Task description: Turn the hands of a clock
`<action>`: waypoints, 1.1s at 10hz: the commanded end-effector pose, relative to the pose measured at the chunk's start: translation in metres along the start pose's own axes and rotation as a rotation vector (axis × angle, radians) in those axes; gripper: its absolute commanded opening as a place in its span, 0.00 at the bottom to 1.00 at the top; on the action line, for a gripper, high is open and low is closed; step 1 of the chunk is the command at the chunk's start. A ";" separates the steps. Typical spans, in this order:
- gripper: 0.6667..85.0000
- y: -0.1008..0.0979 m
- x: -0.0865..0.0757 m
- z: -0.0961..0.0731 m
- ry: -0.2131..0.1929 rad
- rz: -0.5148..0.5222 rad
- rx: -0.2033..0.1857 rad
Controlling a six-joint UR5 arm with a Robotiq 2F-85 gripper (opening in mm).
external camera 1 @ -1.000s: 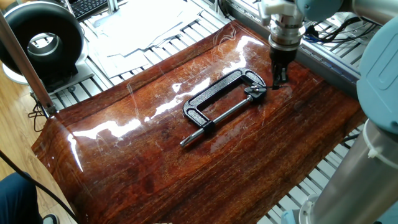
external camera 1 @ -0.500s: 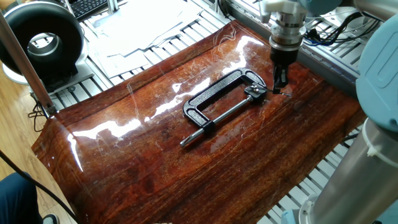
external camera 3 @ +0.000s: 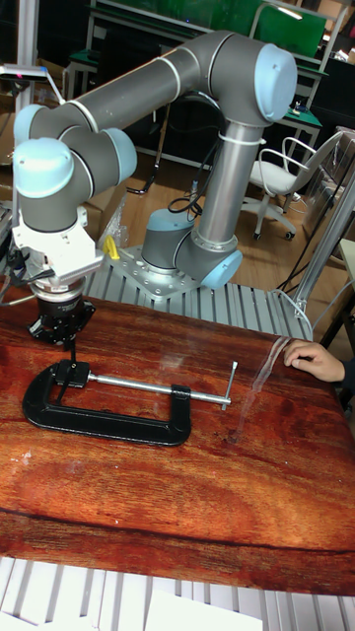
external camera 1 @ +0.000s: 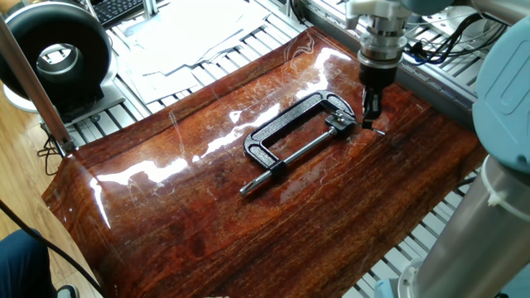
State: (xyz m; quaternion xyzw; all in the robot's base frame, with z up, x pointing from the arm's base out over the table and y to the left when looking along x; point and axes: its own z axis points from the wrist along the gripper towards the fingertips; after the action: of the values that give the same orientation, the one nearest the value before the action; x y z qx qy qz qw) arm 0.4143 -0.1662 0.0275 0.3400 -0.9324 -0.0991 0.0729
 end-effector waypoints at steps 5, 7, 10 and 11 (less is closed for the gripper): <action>0.00 0.013 -0.004 -0.001 0.028 0.127 -0.055; 0.00 0.011 -0.003 -0.001 0.031 0.132 -0.046; 0.00 -0.013 0.024 -0.040 0.143 0.099 0.076; 0.00 -0.005 0.028 -0.064 0.194 0.123 0.091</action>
State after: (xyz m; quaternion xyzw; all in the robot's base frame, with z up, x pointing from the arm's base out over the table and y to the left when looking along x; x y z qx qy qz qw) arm 0.4086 -0.1798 0.0514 0.2938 -0.9453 -0.0662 0.1254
